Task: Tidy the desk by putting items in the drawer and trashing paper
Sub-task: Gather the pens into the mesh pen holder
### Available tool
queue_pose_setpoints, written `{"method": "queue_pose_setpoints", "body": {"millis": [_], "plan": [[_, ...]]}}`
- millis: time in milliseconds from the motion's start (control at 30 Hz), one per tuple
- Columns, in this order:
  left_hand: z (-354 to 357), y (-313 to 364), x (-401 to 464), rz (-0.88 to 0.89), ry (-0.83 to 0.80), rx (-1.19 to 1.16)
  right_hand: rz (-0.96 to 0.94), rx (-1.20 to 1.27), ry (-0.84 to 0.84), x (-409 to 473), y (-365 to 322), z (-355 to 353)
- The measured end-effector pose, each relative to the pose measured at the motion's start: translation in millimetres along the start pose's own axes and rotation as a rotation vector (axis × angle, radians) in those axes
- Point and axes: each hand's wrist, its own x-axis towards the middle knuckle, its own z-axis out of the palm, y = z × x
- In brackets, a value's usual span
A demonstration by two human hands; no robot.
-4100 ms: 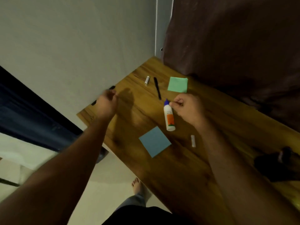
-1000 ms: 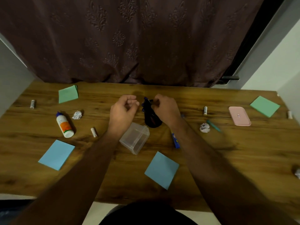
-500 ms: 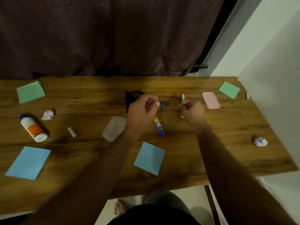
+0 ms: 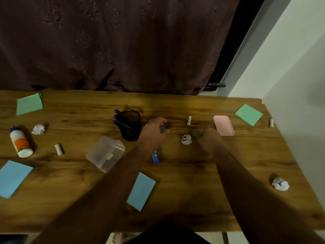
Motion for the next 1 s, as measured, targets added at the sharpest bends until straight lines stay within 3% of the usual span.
{"method": "queue_pose_setpoints", "body": {"millis": [200, 467, 700, 1000], "plan": [[44.0, -5.0, 27.2, -0.216, -0.007, 0.194, -0.084, -0.036, -0.056, 17.1, 13.4, 0.9], [66.5, 3.5, 42.4, -0.352, -0.027, 0.332, -0.175, 0.044, -0.070, 19.5, 36.4, 9.2], [68.4, 2.6, 33.9, -0.276, -0.008, 0.360, -0.078, 0.333, -0.071, 16.3, 35.5, -4.0], [13.4, 20.7, 1.2, -0.101, 0.421, 0.130, -0.312, 0.604, 0.051, 16.6, -59.3, -28.0]]}}
